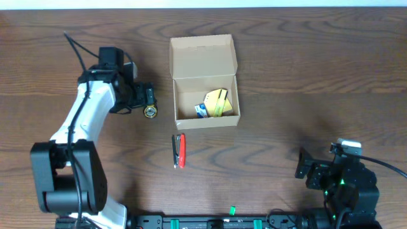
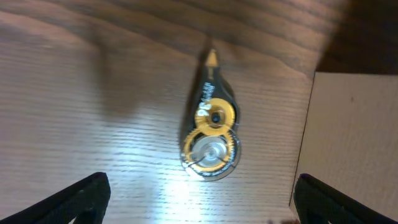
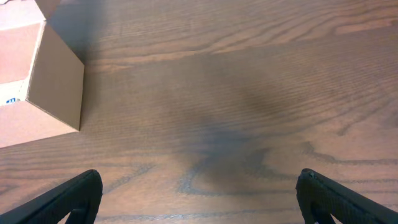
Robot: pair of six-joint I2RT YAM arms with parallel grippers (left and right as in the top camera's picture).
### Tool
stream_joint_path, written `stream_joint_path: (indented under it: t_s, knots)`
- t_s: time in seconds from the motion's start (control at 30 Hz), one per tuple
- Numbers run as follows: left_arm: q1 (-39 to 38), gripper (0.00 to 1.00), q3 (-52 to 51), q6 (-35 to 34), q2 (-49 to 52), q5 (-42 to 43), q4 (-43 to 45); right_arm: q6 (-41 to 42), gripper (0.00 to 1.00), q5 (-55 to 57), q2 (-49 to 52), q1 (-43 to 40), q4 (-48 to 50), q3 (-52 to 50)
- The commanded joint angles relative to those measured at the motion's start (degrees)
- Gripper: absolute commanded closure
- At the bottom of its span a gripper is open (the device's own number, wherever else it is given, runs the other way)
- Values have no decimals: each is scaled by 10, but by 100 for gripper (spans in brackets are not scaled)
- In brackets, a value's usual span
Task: Pack container
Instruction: 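Move the left gripper over the correction tape roller and lower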
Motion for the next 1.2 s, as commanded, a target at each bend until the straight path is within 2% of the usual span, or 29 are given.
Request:
stream_joint_path:
  t_s: [0.0, 1.17]
  knots:
    - [-10, 5, 17, 16, 23, -5, -2, -8, 1, -2, -3, -5, 0, 0]
    - [-17, 4, 25, 34, 111, -38, 15, -8, 1, -2, -3, -5, 0, 0]
